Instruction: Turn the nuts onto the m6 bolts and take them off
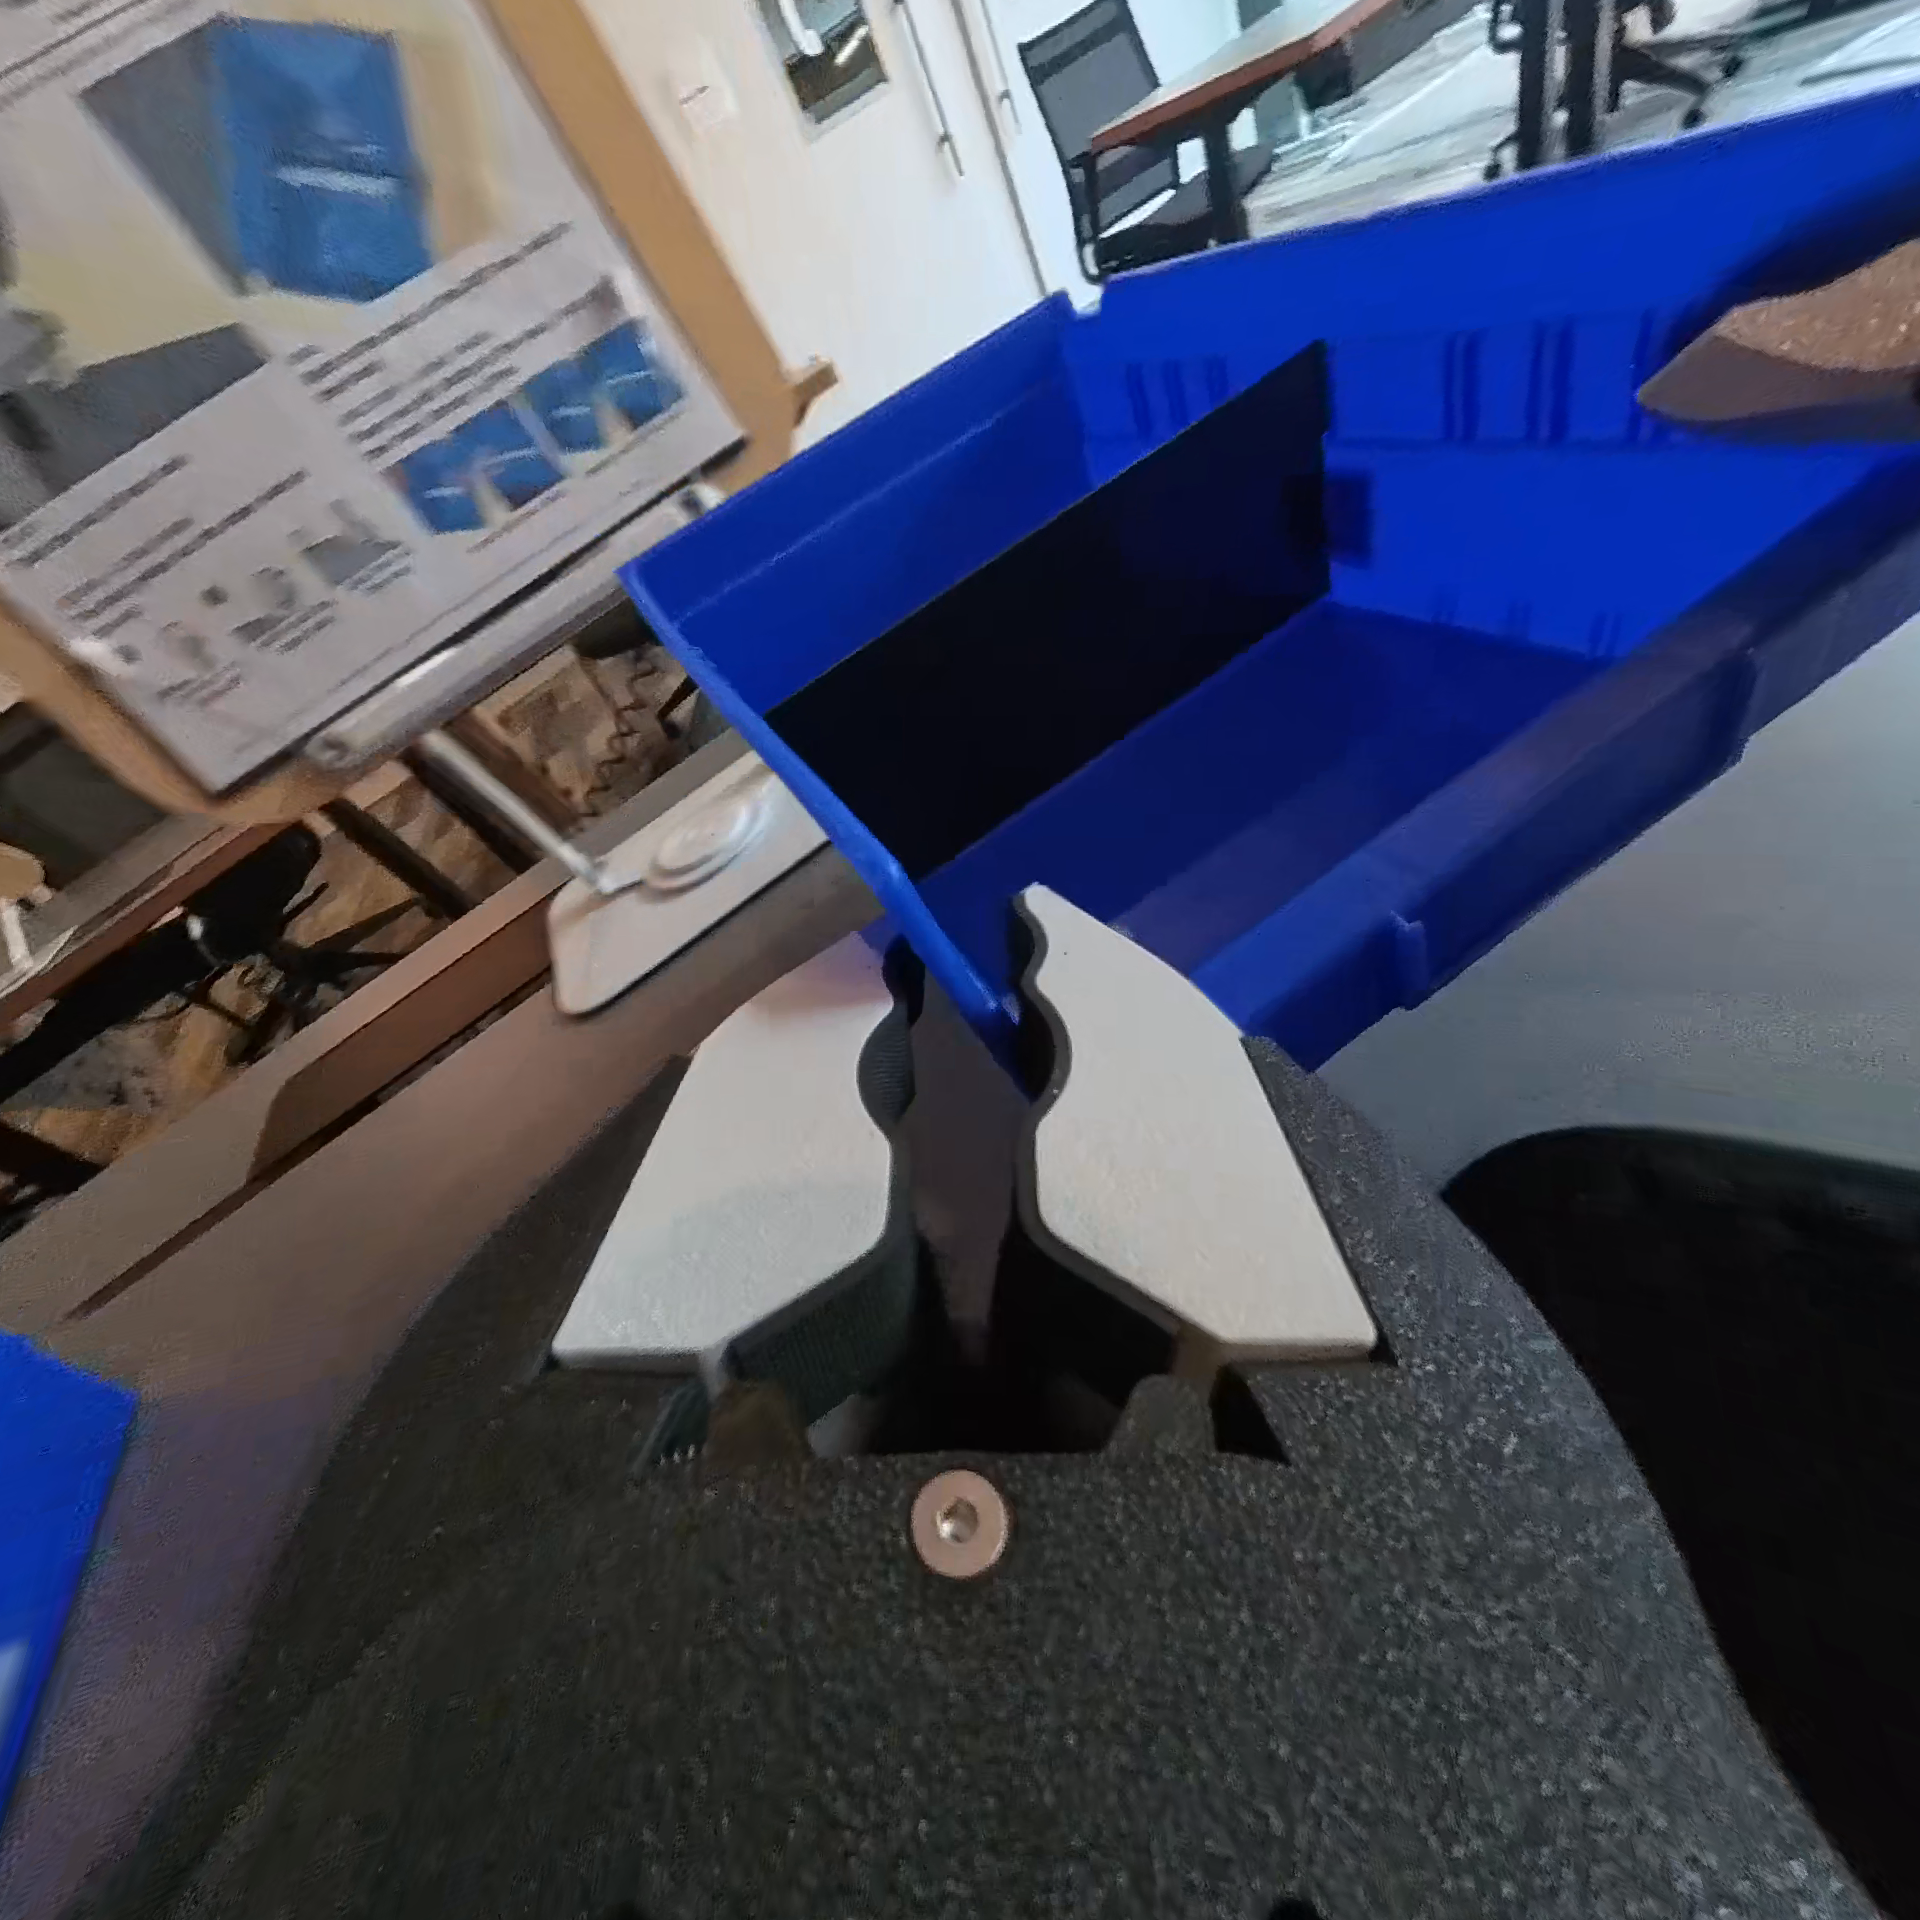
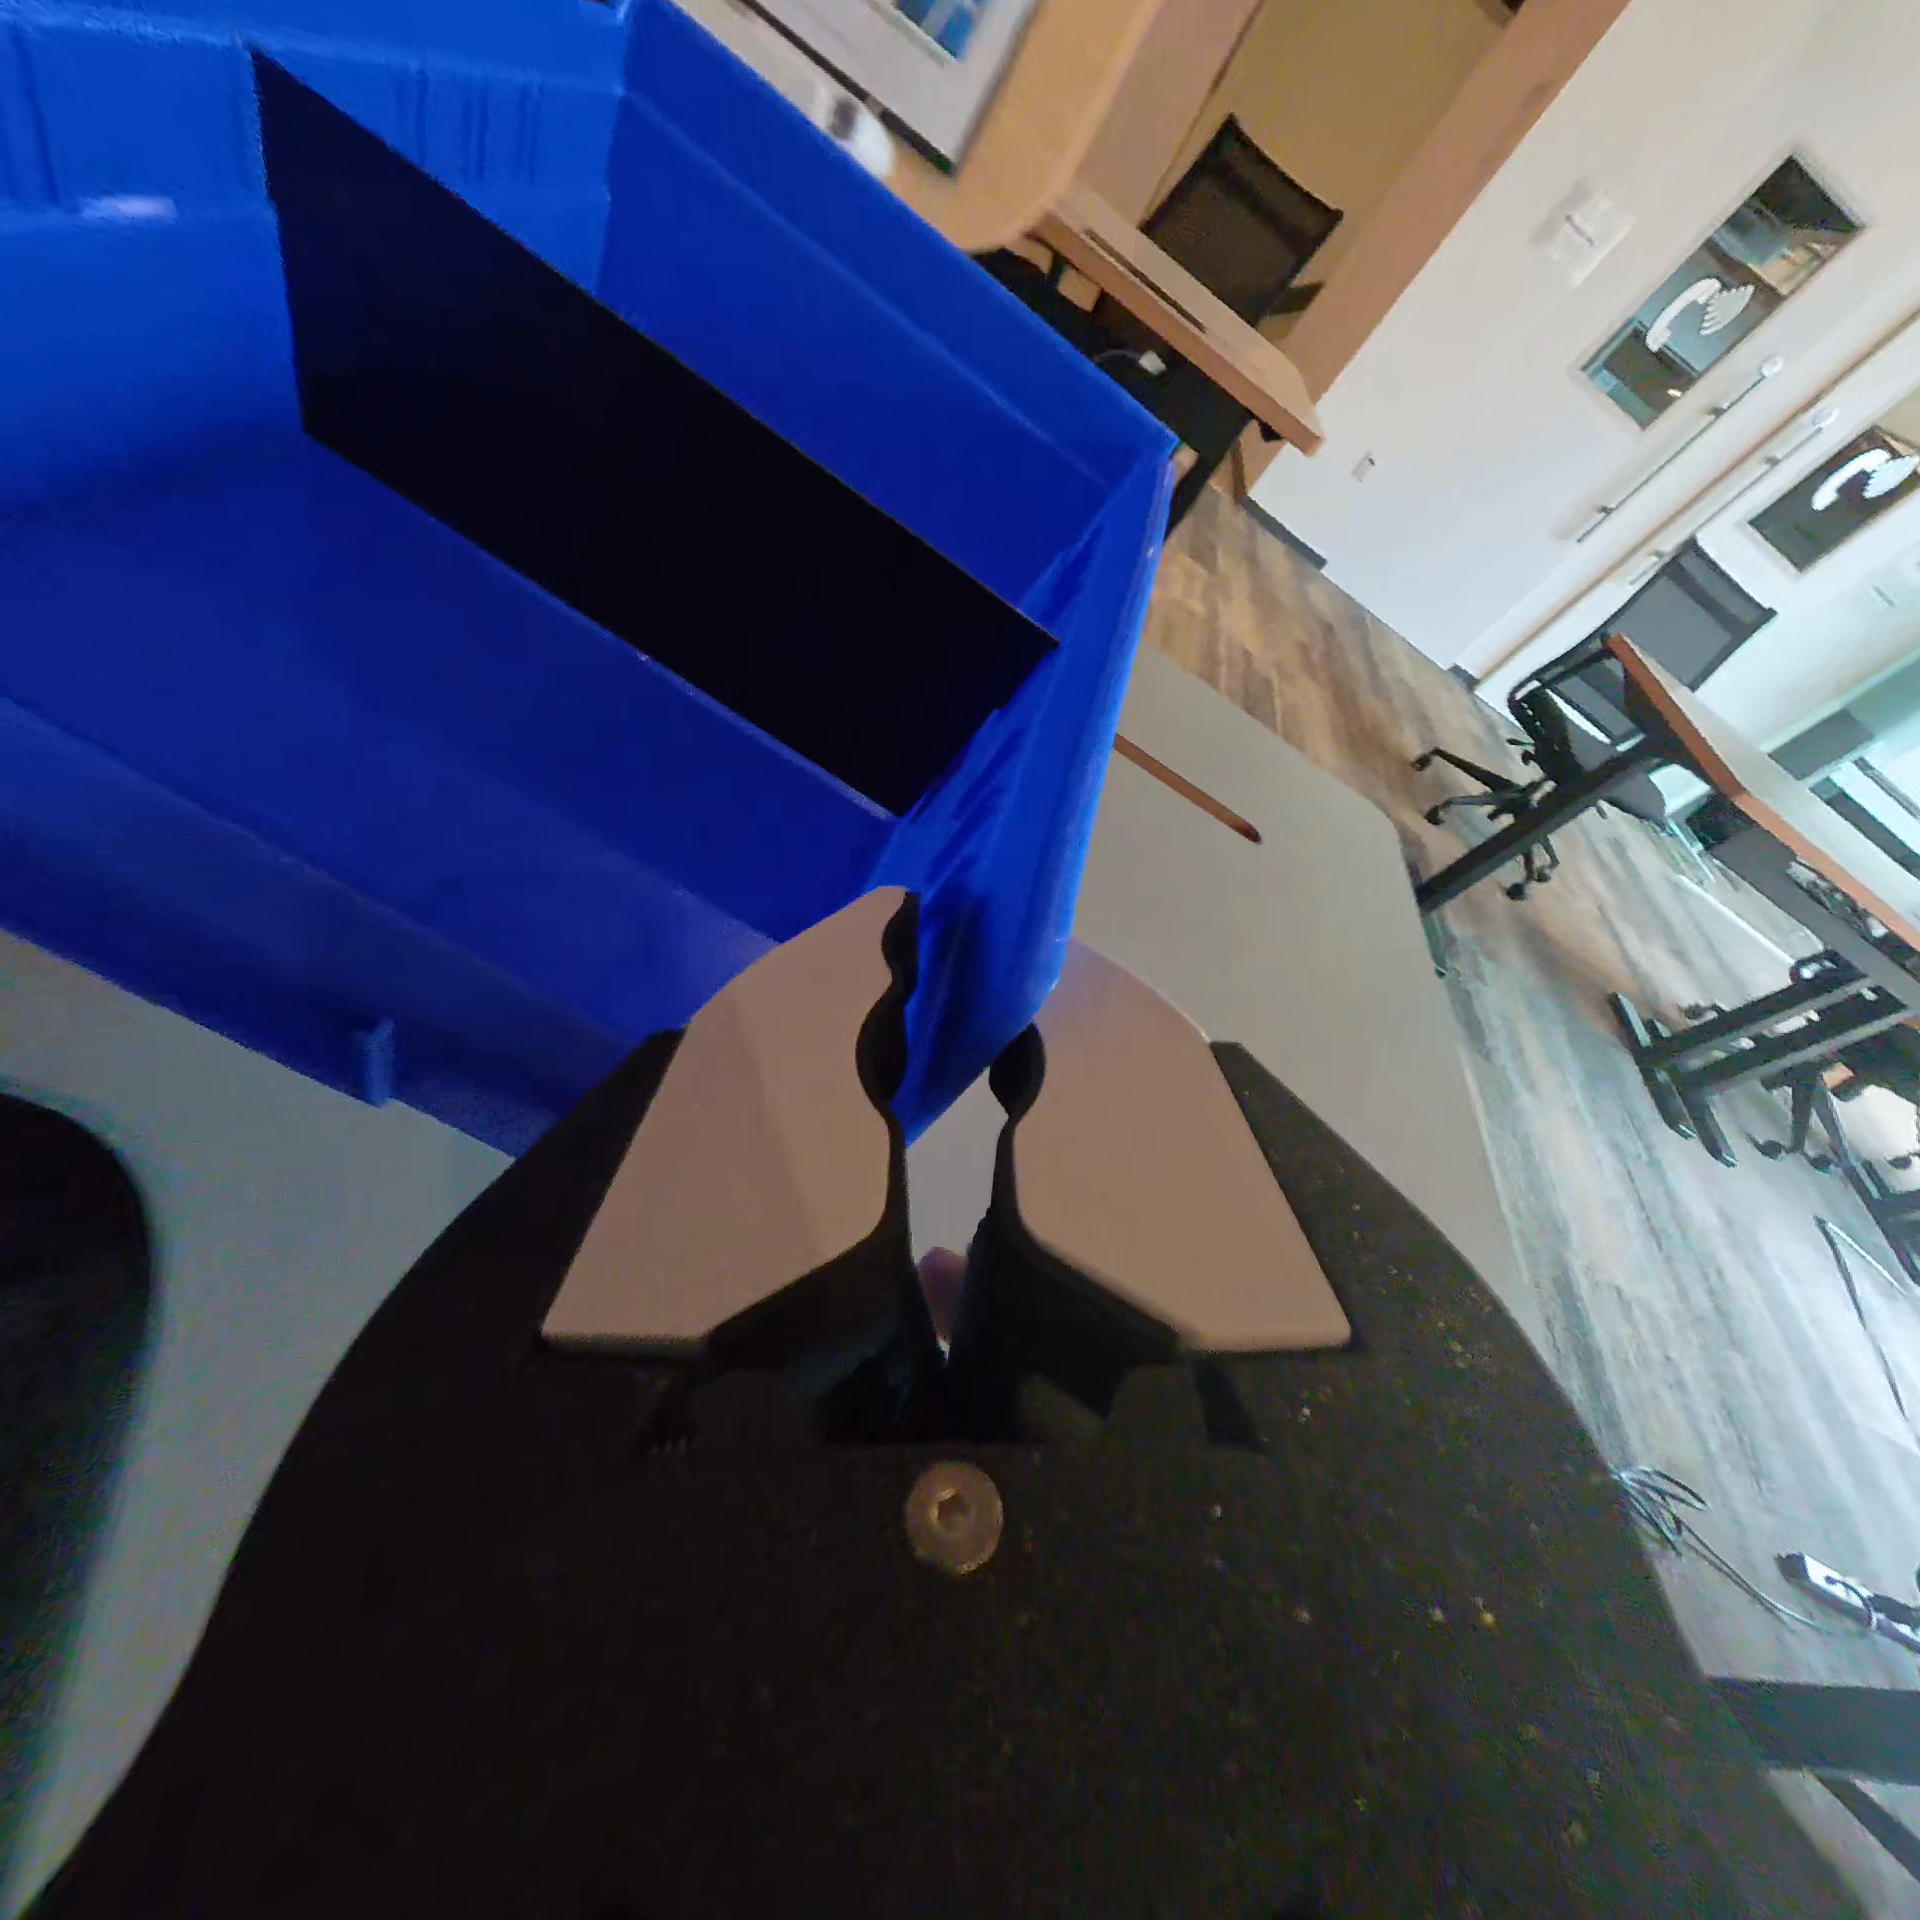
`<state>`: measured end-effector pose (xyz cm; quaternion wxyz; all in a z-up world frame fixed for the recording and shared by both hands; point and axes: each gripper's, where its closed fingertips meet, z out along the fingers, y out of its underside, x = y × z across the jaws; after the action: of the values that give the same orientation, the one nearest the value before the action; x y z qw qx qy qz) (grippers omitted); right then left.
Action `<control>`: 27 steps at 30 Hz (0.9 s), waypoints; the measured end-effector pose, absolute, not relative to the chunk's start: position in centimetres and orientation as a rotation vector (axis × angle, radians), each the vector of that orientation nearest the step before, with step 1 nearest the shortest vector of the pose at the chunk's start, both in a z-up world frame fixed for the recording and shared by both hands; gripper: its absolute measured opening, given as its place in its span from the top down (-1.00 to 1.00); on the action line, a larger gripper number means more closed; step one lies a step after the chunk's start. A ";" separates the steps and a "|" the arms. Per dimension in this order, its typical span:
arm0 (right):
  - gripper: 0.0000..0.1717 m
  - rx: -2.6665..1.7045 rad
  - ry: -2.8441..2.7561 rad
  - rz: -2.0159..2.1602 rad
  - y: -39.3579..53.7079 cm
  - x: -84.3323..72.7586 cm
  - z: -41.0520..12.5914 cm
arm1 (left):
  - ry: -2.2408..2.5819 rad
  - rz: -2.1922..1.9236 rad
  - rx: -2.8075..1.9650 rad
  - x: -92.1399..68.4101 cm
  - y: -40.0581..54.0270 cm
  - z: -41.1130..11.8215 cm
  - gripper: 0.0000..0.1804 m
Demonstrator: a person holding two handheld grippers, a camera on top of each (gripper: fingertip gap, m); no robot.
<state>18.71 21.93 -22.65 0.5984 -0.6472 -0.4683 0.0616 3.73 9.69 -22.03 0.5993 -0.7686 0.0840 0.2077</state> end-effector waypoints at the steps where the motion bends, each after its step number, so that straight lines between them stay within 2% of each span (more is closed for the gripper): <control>1: 0.90 -1.507 -1.069 0.143 22.9 19.9 -22.9 | 0.222 0.475 -1.787 5.0 10.7 -22.4 0.82; 13: 0.91 -1.584 -0.955 0.110 30.6 30.5 -26.1 | 0.471 0.449 -1.852 15.1 19.3 -26.7 0.77; 27: 0.90 -1.612 -0.951 0.121 34.0 34.3 -27.8 | 0.519 0.406 -1.881 19.1 22.5 -28.3 0.74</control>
<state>34.31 33.96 -27.83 0.5916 -0.6929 -0.4089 0.0519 19.13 22.50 -28.30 0.5433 -0.7922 0.2189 0.1711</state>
